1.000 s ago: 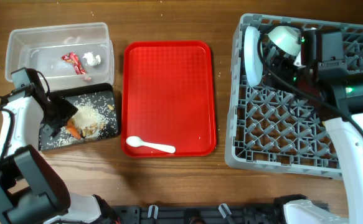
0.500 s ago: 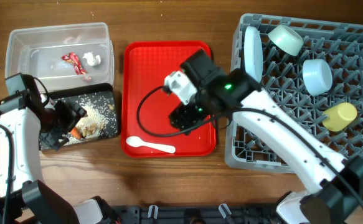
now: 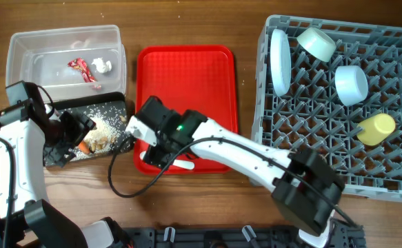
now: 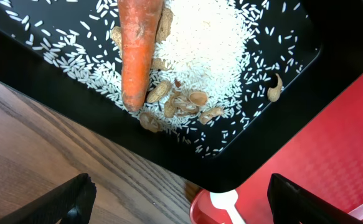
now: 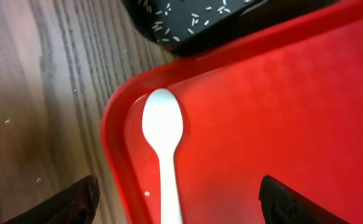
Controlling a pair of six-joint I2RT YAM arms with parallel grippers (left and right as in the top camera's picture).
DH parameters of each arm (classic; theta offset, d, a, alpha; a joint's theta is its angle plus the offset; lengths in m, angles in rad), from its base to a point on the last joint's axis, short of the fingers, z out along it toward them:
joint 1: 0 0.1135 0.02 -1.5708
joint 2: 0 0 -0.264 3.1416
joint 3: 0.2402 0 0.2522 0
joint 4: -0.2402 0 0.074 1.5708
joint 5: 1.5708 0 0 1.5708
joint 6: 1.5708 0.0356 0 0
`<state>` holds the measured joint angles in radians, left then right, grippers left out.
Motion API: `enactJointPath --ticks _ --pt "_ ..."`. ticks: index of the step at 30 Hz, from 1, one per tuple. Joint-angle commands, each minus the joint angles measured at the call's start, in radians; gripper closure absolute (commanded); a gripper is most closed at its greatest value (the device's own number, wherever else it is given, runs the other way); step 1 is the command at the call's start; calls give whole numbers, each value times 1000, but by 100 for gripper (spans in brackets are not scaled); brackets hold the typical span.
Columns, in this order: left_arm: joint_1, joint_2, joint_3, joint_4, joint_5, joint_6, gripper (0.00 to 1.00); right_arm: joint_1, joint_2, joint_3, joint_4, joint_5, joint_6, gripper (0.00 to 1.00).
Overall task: Sort waste into correct bins and load items into the dishwasher rack
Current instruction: 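Reach the right gripper to the white spoon and grasp it, then carry the white spoon with the right gripper and stand it in the rack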
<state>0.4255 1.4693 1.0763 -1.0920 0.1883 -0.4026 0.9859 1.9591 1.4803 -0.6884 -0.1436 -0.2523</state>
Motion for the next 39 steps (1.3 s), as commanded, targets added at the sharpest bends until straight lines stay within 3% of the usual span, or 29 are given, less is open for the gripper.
enactJointPath --ticks 1,14,20,22,26,39 --pt "4 -11 7 3 -6 2 10 16 64 0 25 36 -23 17" --pt "4 -11 7 2 -6 2 7 71 193 0 154 34 -28 18" --pt "4 -11 7 2 -6 2 7 71 208 0 175 70 11 32" --pt "4 -11 7 2 -6 2 7 71 209 0 175 70 30 44" --pt "4 -11 8 2 -6 2 7 71 209 0 175 150 98 48" --pt "4 -11 8 2 -6 2 7 69 208 0 156 155 105 63"
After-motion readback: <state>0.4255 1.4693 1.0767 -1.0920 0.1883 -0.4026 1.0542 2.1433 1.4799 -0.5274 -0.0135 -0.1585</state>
